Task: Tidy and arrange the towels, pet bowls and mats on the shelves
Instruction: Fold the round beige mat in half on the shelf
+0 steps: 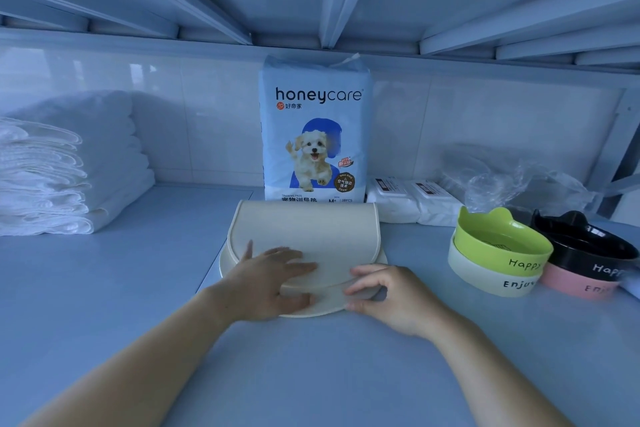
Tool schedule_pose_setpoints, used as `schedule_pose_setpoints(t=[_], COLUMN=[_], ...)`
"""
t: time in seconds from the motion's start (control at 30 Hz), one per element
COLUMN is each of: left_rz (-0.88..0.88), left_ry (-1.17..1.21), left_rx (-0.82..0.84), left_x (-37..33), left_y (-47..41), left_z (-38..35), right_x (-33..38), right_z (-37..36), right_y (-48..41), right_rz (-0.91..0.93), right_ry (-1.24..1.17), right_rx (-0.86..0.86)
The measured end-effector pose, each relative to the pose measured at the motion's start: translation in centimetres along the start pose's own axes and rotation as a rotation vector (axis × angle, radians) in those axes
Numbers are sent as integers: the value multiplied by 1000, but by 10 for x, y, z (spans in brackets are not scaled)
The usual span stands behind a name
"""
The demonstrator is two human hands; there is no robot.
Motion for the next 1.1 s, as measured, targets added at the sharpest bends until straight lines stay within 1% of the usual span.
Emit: schedule_pose_setpoints(t=[0.1, 0.17, 0.23, 0.4, 0.63, 0.8, 0.97, 1.03, 1.1], left_rz=[-19, -16, -31, -65, -50, -97, -113, -73, -24], left_ry=[284, 360, 336, 288, 216, 214, 227, 283, 328], left_rx=[97, 131, 166, 193, 249, 242, 189, 132, 31], left_x=[5, 6, 6, 5, -2, -3, 1, 1, 2], left_y=[6, 8, 8, 8, 10, 6, 3, 1, 1], left_z=[4, 6, 5, 4, 5, 1, -3, -2, 5], right_x=[-1, -1, -2, 0, 2, 3, 1, 1, 2], right_z=[2, 3, 3, 1, 0, 0, 0, 2, 5], right_y=[1, 1, 1, 1, 1, 1, -1, -1, 2], right_rz=[1, -1, -2, -15, -15, -7, -6, -8, -18], right_ry=[23, 24, 20, 10, -14, -27, -38, -49, -58], right_rx=[10, 6, 3, -4, -22, -35, -57, -69, -107])
Point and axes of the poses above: each hand's wrist, its own y-axis away from the middle knuckle, its own z-axis out of the back of the hand, x = y × z, the point moved 5 cm from there along -y, towards the middle knuckle, and after that the axes turned 1 degree about -x, right-handed, at the moved point
